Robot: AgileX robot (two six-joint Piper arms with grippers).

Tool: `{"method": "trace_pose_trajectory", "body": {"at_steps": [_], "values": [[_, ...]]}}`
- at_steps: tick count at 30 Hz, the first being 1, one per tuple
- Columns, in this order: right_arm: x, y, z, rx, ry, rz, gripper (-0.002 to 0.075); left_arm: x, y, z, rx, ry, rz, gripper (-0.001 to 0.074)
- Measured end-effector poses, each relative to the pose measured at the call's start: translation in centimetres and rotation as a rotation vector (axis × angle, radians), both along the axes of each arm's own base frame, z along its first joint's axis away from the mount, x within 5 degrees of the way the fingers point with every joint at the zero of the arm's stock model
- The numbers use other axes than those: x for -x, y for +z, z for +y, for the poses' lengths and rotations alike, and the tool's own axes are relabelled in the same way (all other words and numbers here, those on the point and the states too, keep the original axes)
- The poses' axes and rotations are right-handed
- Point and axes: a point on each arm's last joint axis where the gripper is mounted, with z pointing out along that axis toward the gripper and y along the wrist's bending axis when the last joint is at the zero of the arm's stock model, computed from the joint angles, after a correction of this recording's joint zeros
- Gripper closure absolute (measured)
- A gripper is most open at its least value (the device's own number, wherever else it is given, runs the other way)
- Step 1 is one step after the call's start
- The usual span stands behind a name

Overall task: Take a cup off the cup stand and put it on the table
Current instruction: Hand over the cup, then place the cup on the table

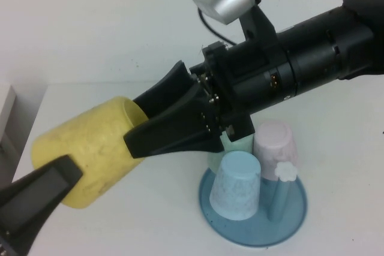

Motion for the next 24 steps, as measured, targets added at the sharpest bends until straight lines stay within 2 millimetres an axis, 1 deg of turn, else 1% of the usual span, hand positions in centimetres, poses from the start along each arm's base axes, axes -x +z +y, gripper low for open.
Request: {"method": "trace_pose_trajectory", "body": {"at_steps": [1, 2, 10, 11, 13, 15, 18, 20, 22, 24], "values": [[-0.1, 0.0, 0.0, -0.012, -0.003, -0.003, 0.0191, 0.0, 0.1, 0.0, 0.010, 0.000, -0.001, 0.0611], [-0.1, 0.1, 0.0, -0.020, -0.001, -0.004, 0.0192, 0.0, 0.1, 0.0, 0.015, 0.000, 0.000, 0.0617], [-0.1, 0.2, 0.0, -0.036, -0.002, -0.006, 0.0191, 0.1, 0.2, 0.0, 0.021, -0.009, -0.007, 0.0618], [-0.1, 0.2, 0.0, -0.037, -0.002, -0.004, 0.0174, 0.1, 0.2, 0.0, 0.018, -0.007, -0.010, 0.0622], [-0.3, 0.2, 0.1, -0.042, -0.020, 0.001, 0.0106, 0.2, 0.2, -0.1, 0.009, -0.023, -0.021, 0.0669], [-0.3, 0.3, 0.1, -0.046, -0.025, 0.013, 0.0064, 0.3, 0.4, -0.2, -0.009, -0.025, -0.037, 0.0696], [-0.6, 0.5, -0.2, -0.063, -0.035, 0.045, 0.0043, 0.1, 1.3, 0.0, -0.036, 0.010, -0.072, 0.0720], [-1.0, 0.5, -0.7, -0.066, -0.050, 0.062, 0.0038, 0.0, 2.3, 0.1, -0.067, 0.025, -0.092, 0.0727], [-1.8, 0.6, -1.5, -0.065, -0.083, 0.077, 0.0037, -0.1, 3.4, 0.0, -0.134, 0.017, -0.098, 0.0727], [-2.9, 0.6, -2.7, -0.060, -0.133, 0.113, 0.0064, -0.2, 4.3, -0.2, -0.211, -0.020, -0.079, 0.0727]]}}
